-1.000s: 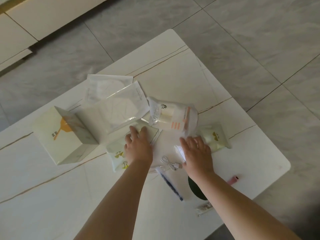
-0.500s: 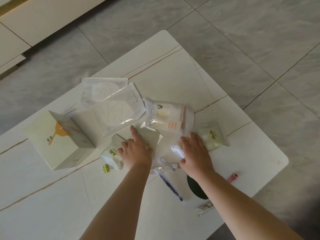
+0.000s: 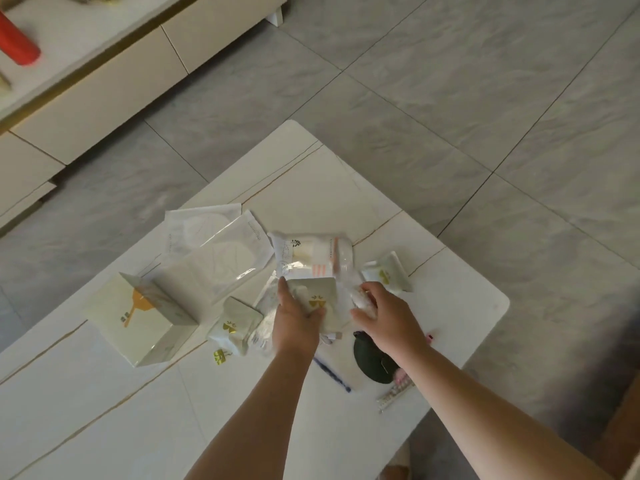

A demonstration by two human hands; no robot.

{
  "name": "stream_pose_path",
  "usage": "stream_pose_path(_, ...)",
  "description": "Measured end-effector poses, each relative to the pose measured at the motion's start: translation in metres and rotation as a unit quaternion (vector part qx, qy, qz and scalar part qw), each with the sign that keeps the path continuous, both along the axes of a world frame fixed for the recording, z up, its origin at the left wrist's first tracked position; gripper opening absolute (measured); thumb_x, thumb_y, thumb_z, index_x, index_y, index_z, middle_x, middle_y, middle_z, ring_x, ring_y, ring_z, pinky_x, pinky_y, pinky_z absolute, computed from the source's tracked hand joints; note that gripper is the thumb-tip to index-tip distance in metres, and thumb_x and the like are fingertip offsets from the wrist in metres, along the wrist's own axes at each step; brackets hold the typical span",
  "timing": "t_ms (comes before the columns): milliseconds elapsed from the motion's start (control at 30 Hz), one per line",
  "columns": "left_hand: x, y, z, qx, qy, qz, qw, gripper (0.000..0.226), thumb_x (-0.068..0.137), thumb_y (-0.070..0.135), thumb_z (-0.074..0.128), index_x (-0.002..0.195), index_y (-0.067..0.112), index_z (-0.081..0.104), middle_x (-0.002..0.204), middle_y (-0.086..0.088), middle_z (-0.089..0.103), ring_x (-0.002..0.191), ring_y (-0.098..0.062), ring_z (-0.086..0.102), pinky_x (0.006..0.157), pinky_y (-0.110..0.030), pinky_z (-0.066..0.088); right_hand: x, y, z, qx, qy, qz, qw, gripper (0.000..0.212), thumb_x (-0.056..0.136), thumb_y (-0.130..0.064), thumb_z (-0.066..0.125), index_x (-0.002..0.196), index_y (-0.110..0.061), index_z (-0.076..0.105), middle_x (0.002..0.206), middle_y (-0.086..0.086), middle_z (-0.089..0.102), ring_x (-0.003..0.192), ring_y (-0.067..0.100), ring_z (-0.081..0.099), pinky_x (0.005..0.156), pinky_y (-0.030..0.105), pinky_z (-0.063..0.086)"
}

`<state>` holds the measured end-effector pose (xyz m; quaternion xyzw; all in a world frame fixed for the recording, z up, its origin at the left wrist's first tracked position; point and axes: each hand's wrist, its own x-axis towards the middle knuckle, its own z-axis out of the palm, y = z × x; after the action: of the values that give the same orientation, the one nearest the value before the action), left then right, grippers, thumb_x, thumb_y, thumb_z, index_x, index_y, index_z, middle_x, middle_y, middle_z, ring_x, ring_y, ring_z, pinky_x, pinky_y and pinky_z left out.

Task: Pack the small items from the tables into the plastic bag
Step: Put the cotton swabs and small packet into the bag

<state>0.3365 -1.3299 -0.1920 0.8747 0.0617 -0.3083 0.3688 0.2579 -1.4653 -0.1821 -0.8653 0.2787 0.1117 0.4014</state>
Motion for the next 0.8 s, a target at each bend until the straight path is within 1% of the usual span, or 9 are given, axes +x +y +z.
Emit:
stream_pose_path(67, -0.006, -0.012, 0.018, -0.046, 0.024, -0.001, 0.999, 0.083, 0.089, 0.015, 0.062, 0.149, 0.030, 0.008, 0.118, -0.003, 0.061, 0.083, -0.012, 0.061, 0.049, -0.013, 0.048, -0.015, -0.012, 0.019, 0.000, -0.008, -0.038, 0.999, 0.032, 0.086, -0.033, 0.062, 0.113, -0.018, 0.053, 0.098, -0.002, 0.058, 0.083, 0.012, 0.059, 0.070, 0.019, 0.053)
stream_pose_path(133, -0.015, -0.026, 0.038, -0.083, 0.044, -0.012, 0.995, 0.080, 0.091, 0.012, 0.059, 0.148, 0.031, 0.007, 0.113, 0.000, 0.062, 0.087, -0.013, 0.063, 0.053, -0.012, 0.049, -0.036, -0.026, 0.037, 0.000, -0.013, -0.089, 0.996, 0.028, 0.086, -0.032, 0.062, 0.109, -0.021, 0.054, 0.094, -0.004, 0.057, 0.082, 0.011, 0.058, 0.064, 0.012, 0.046)
stream_pose_path(233, -0.035, -0.053, 0.067, -0.144, 0.075, -0.043, 0.986, 0.080, 0.091, 0.007, 0.057, 0.149, 0.030, 0.007, 0.119, -0.005, 0.061, 0.103, -0.023, 0.062, 0.084, -0.034, 0.054, -0.076, -0.050, 0.064, 0.015, -0.027, -0.184, 0.982, 0.025, 0.086, -0.026, 0.063, 0.110, -0.021, 0.057, 0.095, -0.009, 0.061, 0.087, 0.010, 0.059, 0.060, 0.008, 0.040)
stream_pose_path(333, -0.062, -0.086, 0.091, -0.151, 0.088, -0.094, 0.980, 0.079, 0.087, 0.009, 0.063, 0.148, 0.025, 0.014, 0.130, -0.010, 0.055, 0.117, -0.030, 0.055, 0.100, -0.048, 0.047, -0.121, -0.075, 0.089, 0.024, -0.051, -0.283, 0.957, 0.027, 0.085, -0.012, 0.062, 0.111, -0.015, 0.060, 0.098, -0.002, 0.066, 0.092, 0.018, 0.062, 0.070, 0.019, 0.045)
stream_pose_path(433, -0.097, -0.123, 0.104, -0.126, 0.084, -0.157, 0.976, 0.048, 0.083, 0.018, 0.070, 0.124, 0.018, 0.044, 0.120, -0.009, 0.059, 0.102, -0.024, 0.059, 0.088, -0.033, 0.053, -0.175, -0.098, 0.107, 0.017, -0.063, -0.371, 0.926, 0.023, 0.084, -0.010, 0.061, 0.106, -0.015, 0.061, 0.087, -0.003, 0.064, 0.083, 0.019, 0.062, 0.063, 0.014, 0.043)
stream_pose_path(533, -0.141, -0.158, 0.112, -0.155, 0.101, -0.220, 0.958, 0.033, 0.085, 0.019, 0.068, 0.110, 0.022, 0.047, 0.112, -0.005, 0.059, 0.092, -0.019, 0.059, 0.066, -0.018, 0.052, -0.235, -0.117, 0.118, 0.017, -0.063, -0.436, 0.897, 0.019, 0.085, -0.012, 0.063, 0.102, -0.018, 0.058, 0.087, -0.004, 0.063, 0.083, 0.018, 0.062, 0.057, 0.007, 0.044)
stream_pose_path(600, -0.174, -0.180, 0.117, -0.177, 0.128, -0.248, 0.944, 0.031, 0.088, 0.018, 0.064, 0.114, 0.022, 0.047, 0.115, -0.005, 0.057, 0.094, -0.018, 0.059, 0.067, -0.020, 0.053, -0.275, -0.126, 0.123, 0.023, -0.068, -0.489, 0.870, 0.021, 0.085, -0.012, 0.063, 0.104, -0.017, 0.057, 0.089, -0.004, 0.061, 0.082, 0.015, 0.061, 0.056, 0.007, 0.042)
stream_pose_path(700, -0.228, -0.211, 0.129, -0.189, 0.169, -0.273, 0.928, 0.037, 0.092, 0.013, 0.059, 0.126, 0.016, 0.048, 0.112, 0.000, 0.056, 0.090, -0.012, 0.058, 0.071, -0.024, 0.054, -0.335, -0.135, 0.131, 0.022, -0.058, -0.553, 0.831, 0.028, 0.085, -0.014, 0.063, 0.113, -0.014, 0.057, 0.095, -0.001, 0.064, 0.082, 0.014, 0.060, 0.066, 0.020, 0.046)
stream_pose_path(800, -0.285, -0.237, 0.142, -0.184, 0.187, -0.289, 0.921, 0.038, 0.090, 0.008, 0.059, 0.127, 0.011, 0.049, 0.110, -0.001, 0.057, 0.094, -0.015, 0.057, 0.086, -0.033, 0.050, -0.392, -0.143, 0.138, 0.006, -0.054, -0.585, 0.809, 0.028, 0.084, -0.017, 0.065, 0.111, -0.016, 0.057, 0.097, 0.000, 0.066, 0.081, 0.015, 0.061, 0.066, 0.023, 0.049)
